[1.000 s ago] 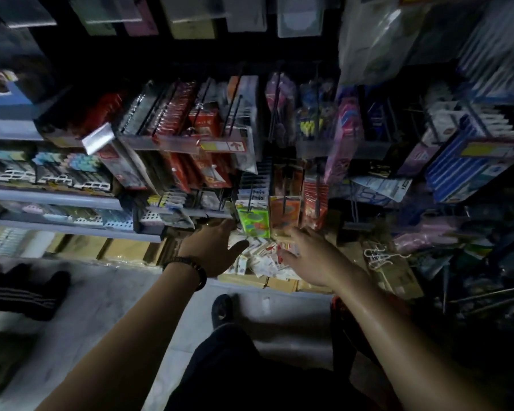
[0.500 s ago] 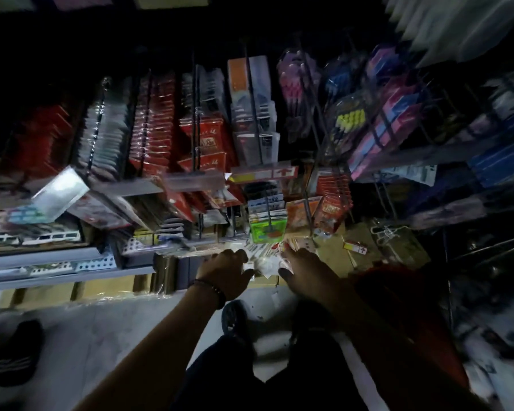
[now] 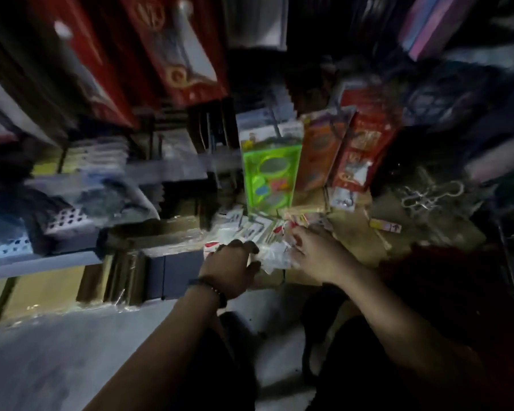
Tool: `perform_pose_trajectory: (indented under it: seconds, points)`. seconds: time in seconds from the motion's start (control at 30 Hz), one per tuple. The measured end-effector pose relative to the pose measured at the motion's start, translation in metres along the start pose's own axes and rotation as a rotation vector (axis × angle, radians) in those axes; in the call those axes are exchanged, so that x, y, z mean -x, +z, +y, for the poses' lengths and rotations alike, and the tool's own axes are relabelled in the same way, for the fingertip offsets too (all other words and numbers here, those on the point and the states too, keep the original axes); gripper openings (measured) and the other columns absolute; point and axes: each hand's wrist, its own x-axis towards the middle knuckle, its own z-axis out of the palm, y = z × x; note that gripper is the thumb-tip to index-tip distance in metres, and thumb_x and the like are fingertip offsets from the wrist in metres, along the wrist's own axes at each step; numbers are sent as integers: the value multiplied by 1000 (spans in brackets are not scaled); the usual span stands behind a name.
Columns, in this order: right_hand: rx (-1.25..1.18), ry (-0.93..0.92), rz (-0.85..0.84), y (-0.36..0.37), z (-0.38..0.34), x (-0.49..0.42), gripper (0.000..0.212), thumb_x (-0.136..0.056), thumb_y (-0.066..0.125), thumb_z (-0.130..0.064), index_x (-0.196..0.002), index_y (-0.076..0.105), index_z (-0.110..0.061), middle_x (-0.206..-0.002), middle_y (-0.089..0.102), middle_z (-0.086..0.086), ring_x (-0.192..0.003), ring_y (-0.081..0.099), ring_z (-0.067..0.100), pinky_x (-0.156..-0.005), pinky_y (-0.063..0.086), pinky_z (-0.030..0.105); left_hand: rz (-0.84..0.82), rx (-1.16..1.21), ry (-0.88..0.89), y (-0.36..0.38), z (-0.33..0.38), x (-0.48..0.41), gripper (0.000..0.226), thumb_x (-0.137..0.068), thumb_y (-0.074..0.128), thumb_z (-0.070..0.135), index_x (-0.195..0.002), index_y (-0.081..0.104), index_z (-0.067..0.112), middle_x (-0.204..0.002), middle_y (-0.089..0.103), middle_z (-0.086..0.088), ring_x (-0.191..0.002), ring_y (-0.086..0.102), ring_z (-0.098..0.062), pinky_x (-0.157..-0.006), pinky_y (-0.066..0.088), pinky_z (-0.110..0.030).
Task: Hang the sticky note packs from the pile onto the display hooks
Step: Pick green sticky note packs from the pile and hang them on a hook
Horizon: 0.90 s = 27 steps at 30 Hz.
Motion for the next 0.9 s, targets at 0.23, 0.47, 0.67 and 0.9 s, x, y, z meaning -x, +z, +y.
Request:
perform_pose_trajectory:
  seconds: [0.23, 0.47, 0.67, 0.9]
  points:
    - [-67, 19, 111, 24, 1, 83, 54, -99, 64, -46, -148, 53, -28, -142, 59, 10, -133, 56, 32, -108, 49, 43, 54, 22, -14, 40, -19, 87, 41, -95, 55, 61, -128, 62, 39, -130, 66, 4, -121, 66, -25, -95, 57, -42]
    - [-105, 21, 135, 66, -5, 111, 42, -97, 65, -45, -135, 62, -27, -133, 64, 4, -126, 61, 28, -104, 51, 41, -3, 53, -62, 65, -42, 115, 43, -90, 52, 65, -122, 65, 39, -125, 66, 6, -116, 68, -20, -95, 59, -45]
    - [-197, 66, 17, 110, -21, 72, 29, -98, 69, -39, -121, 69, -21, -118, 72, 1, -111, 68, 23, -92, 54, 33, -74, 146, -153, 94, -81, 82, 50, -94, 66, 56, -136, 60, 28, -132, 68, -7, -121, 67, -26, -102, 54, -42]
    - [-329, 171, -94, 182, -46, -26, 24, -99, 69, -35, -119, 69, -22, -114, 70, -4, -103, 65, 17, -87, 54, 31, -186, 389, -415, 147, -146, 9, 47, -97, 71, 48, -137, 62, 24, -133, 70, -7, -120, 66, -25, -95, 50, -28]
